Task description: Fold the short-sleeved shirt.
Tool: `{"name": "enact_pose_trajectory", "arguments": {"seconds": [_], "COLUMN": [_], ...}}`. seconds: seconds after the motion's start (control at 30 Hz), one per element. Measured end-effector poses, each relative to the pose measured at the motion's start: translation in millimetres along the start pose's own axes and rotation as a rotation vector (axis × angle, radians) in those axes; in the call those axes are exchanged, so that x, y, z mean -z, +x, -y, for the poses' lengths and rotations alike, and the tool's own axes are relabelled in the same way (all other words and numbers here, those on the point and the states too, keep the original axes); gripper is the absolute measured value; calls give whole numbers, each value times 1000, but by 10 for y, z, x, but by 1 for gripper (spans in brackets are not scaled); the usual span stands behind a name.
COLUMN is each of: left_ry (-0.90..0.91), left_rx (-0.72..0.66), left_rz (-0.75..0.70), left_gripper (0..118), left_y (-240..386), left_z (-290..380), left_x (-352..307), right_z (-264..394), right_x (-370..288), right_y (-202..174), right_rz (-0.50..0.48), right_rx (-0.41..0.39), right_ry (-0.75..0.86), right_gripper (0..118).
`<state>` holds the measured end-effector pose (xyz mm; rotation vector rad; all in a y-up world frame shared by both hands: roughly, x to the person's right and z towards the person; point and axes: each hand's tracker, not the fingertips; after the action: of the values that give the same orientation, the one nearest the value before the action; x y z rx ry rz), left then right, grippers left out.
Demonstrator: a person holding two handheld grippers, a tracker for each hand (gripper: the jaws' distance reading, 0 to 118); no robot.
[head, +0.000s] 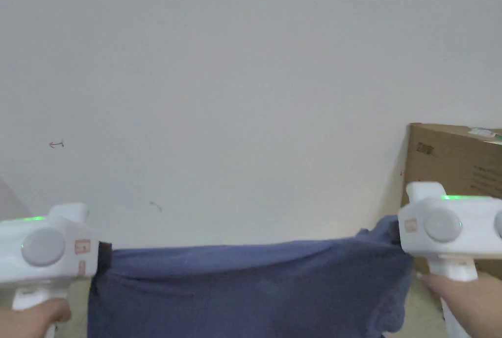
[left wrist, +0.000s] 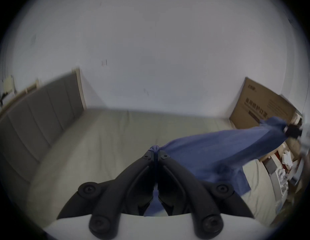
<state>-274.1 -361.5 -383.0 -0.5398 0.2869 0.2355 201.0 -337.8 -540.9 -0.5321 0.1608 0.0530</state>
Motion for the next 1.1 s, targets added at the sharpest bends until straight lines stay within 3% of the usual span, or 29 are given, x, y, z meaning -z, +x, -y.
{"name": "enact_pose_trajectory", "arguments": {"seconds": [0.2, 0.27, 0.37, 0.53, 0.67, 0.93, 0.97, 1.0, 1.03, 1.07, 1.1], "left_ry": [-316, -422, -443, -509, -558, -598, -607, -622, -662, -693, -708], "left_rx": [-42, -41, 76, 243, 268, 293, 291, 279, 238, 205, 184], "left_rz": [46, 79, 65, 127, 143, 127, 124, 126, 143, 141, 146], "left_gripper": [2, 2, 2, 2, 2, 3, 11, 32, 72, 96, 100], "left_y": [-263, -377, -494, -691, -744, -723, -719, -719, -724, -738, -750], "left_z": [1891, 2378, 2876, 3299, 3476, 3461, 3438, 3423, 3402, 3397, 3403], "left_x": [-7, -230, -818, -1591, -1994, -2078, -2070, -2060, -2059, -2064, -2073], "right_z": [2119, 2628, 3099, 3509, 3696, 3734, 3717, 3698, 3677, 3657, 3651], "right_x": [53, -278, -942, -1828, -2187, -2154, -2138, -2136, -2134, -2148, -2160], "right_y": [406, 564, 817, 1272, 1465, 1395, 1371, 1349, 1335, 1332, 1326], "right_rz": [-76, -94, -158, -244, -321, -281, -272, -265, -262, -250, -236], "right_rx": [-36, -104, -226, -263, -189, -170, -171, -175, -171, -152, -120], "right_ry": [-388, -445, -471, -576, -665, -703, -711, -721, -733, -750, -782], "right_gripper": [0, 0, 0, 0, 0, 0, 3, 18, 63, 96, 96]}}
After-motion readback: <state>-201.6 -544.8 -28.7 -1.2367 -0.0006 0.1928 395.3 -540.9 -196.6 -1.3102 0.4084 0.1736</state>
